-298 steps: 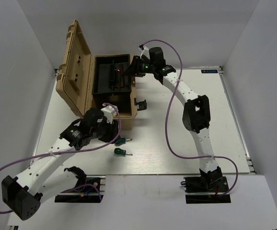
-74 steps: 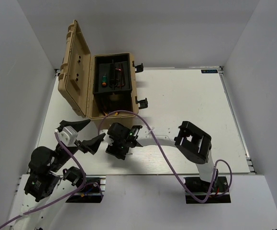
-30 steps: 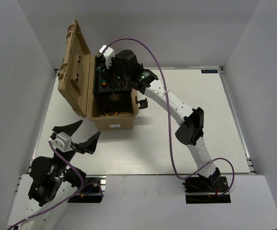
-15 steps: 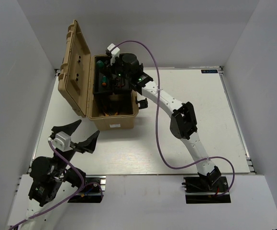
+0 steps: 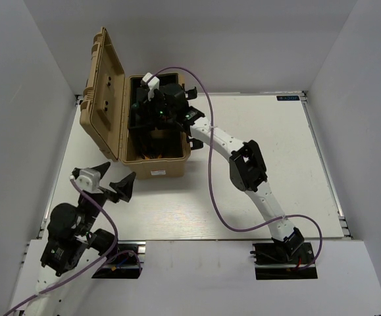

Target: Sort the tools into containers

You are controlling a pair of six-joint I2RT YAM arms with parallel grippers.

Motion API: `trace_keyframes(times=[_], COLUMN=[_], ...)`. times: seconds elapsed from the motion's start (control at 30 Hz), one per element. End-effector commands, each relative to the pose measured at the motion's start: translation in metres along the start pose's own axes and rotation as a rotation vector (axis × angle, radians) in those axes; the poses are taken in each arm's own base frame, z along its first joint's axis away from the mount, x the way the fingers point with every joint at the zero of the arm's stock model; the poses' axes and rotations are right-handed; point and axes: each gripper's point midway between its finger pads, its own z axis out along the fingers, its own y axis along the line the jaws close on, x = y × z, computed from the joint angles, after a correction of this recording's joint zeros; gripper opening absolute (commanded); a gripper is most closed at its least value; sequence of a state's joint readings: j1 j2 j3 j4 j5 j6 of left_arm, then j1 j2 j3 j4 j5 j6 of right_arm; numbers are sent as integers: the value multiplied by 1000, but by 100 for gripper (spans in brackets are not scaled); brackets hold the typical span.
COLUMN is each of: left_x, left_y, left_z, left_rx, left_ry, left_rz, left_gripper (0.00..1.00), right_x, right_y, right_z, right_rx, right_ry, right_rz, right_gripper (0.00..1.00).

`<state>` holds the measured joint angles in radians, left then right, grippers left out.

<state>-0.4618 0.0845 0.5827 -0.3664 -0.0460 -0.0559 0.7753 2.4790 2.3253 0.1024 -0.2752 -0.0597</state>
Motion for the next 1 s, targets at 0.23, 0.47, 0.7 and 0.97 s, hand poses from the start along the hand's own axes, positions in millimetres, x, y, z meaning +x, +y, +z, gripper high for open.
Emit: trace_keyframes(times=[0.23, 0.47, 0.7, 0.97], left_x=[24, 10, -118, -183], left_y=[31, 23, -28, 89], left_z=[21, 25, 31, 33], left_rx=[-230, -200, 114, -607], left_ry=[284, 282, -130, -282], left_rz=[-62, -90, -58, -98], left_gripper=[74, 0, 0, 0], right_x=[-94, -140, -98, -17], right_y=[3, -34, -21, 33], right_z=[-32, -96, -184, -267], right_rx=[-3, 146, 13, -150], right_ry=[-125, -57, 222, 473], right_rz=[-34, -9, 121, 188], right_gripper=[50, 0, 0, 0])
